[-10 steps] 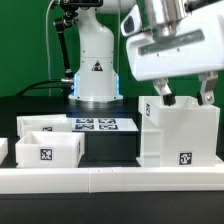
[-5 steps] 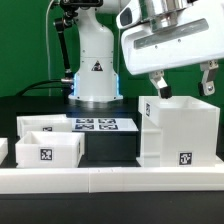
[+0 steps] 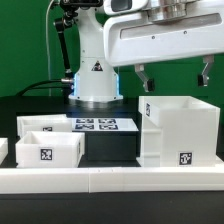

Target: Assemble drawer

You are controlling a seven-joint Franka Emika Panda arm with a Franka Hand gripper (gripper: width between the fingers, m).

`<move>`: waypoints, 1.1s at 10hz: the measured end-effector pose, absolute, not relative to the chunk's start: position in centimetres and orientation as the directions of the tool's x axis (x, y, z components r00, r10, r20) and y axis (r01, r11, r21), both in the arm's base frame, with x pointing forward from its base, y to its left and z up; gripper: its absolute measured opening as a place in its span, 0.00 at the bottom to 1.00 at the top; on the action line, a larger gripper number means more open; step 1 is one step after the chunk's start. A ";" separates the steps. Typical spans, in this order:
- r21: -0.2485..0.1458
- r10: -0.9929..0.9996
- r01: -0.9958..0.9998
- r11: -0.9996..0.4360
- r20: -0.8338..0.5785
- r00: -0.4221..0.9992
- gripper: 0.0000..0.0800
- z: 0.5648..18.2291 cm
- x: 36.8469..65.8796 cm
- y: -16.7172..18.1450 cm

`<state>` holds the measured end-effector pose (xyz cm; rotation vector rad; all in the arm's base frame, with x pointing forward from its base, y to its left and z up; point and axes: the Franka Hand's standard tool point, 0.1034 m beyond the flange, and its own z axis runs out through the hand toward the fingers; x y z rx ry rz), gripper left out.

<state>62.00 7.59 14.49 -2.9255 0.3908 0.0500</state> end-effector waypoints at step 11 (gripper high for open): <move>-0.135 0.019 0.017 -0.991 -0.010 1.000 0.81 11.4 57.9 -5.0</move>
Offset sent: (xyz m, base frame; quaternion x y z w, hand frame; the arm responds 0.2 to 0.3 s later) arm -0.0357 -0.0456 0.0072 -0.0332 -0.0079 -0.0667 0.9972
